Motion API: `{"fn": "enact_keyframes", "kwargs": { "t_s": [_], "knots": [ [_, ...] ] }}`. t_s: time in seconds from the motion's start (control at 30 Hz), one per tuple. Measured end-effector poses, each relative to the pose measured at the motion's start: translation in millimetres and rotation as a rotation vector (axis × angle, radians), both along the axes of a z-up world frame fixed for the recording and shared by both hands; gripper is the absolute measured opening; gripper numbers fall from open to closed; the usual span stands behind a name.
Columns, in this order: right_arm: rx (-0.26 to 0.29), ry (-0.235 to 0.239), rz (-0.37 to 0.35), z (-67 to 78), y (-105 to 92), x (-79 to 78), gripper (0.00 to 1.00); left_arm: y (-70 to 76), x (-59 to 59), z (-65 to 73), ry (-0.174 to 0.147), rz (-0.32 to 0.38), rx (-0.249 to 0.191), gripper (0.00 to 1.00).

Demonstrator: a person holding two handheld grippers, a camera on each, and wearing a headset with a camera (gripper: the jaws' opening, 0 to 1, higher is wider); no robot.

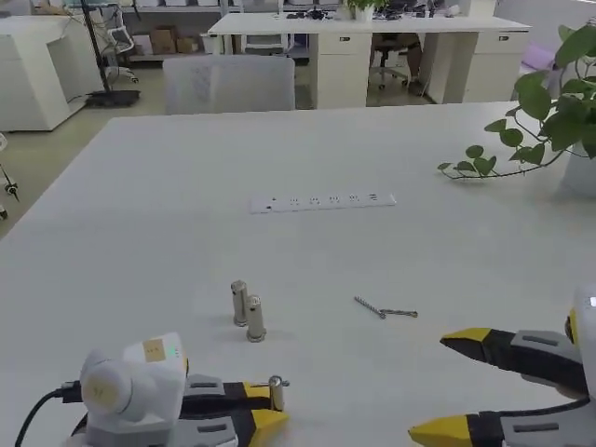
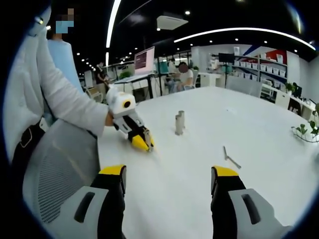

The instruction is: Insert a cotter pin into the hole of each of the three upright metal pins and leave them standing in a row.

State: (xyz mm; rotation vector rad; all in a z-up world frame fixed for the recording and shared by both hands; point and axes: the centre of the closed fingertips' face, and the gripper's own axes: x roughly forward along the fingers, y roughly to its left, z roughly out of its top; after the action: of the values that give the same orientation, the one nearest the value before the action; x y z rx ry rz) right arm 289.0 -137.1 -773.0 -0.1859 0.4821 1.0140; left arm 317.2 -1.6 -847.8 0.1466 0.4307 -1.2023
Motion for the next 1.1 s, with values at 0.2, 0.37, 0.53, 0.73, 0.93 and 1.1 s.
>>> {"fn": "enact_keyframes", "kwargs": {
  "t_s": [0.2,0.37,0.53,0.73,0.93,1.1],
  "knots": [
    [-0.004,0.001,-0.002,0.1,-0.2,0.7,0.71,16.8,5.6,1.1,-0.007,0.023,0.010,0.06],
    [-0.007,0.004,-0.003,-0.1,-1.2,1.2,0.71,27.7,10.9,-2.4,-0.009,0.029,0.032,0.06],
    [-0.015,0.009,-0.006,-1.5,-3.3,0.7,0.70,40.5,20.3,-2.6,-0.014,0.040,0.041,0.06],
    [-0.016,0.018,-0.017,-2.9,-5.8,1.3,0.70,56.2,27.5,-7.2,-0.014,0.042,0.054,0.06],
    [-0.029,0.027,-0.012,-6.0,-5.5,0.7,0.70,55.4,32.0,-5.5,-0.012,0.044,0.032,0.06],
    [-0.034,0.027,-0.009,-6.0,-5.0,2.2,0.70,49.8,32.9,-4.2,-0.002,0.029,0.007,0.06]
  ]
}}
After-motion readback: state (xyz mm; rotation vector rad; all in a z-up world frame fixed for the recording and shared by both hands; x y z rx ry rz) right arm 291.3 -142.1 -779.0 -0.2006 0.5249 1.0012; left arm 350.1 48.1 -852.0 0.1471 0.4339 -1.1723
